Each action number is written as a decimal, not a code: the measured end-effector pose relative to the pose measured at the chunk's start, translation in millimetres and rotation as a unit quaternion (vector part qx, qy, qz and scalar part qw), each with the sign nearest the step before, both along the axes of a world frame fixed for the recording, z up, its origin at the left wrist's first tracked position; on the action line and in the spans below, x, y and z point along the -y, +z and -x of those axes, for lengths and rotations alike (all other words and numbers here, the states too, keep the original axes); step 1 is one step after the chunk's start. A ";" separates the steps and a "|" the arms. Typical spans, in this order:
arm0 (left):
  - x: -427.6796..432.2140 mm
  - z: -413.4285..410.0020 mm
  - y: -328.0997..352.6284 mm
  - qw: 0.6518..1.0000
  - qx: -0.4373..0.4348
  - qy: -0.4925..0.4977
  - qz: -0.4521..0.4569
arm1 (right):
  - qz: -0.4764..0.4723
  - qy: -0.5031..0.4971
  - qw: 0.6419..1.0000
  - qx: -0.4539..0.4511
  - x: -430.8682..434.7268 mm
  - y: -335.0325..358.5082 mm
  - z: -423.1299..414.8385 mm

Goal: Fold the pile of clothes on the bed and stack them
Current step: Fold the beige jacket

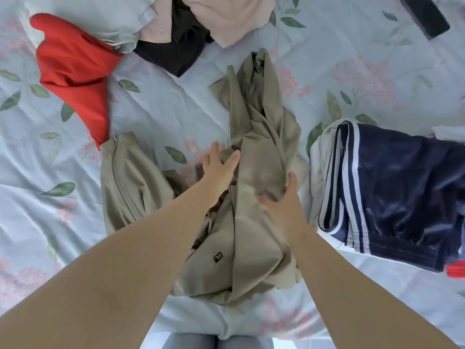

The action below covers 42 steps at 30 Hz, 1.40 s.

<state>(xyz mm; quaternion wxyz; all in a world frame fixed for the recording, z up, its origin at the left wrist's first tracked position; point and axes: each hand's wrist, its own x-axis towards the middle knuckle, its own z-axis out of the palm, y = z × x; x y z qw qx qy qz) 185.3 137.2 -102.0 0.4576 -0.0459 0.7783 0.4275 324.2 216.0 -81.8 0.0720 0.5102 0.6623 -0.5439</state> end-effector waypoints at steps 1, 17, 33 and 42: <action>-6.2 -3.3 -5.0 0.999 0.041 0.032 -0.007 | 0.008 0.007 1.000 -0.004 -0.3 -3.0 1.1; 56.5 51.7 153.5 0.929 -0.013 0.289 -0.232 | 0.062 -0.258 0.945 -0.192 -23.1 137.1 14.8; 129.0 65.8 348.7 0.867 -0.153 0.349 -0.321 | 0.066 -0.225 0.896 -0.377 -37.0 324.1 13.3; 163.5 31.2 265.6 0.923 -0.145 0.346 -0.082 | 0.003 -0.026 0.999 -0.030 4.6 204.3 -63.1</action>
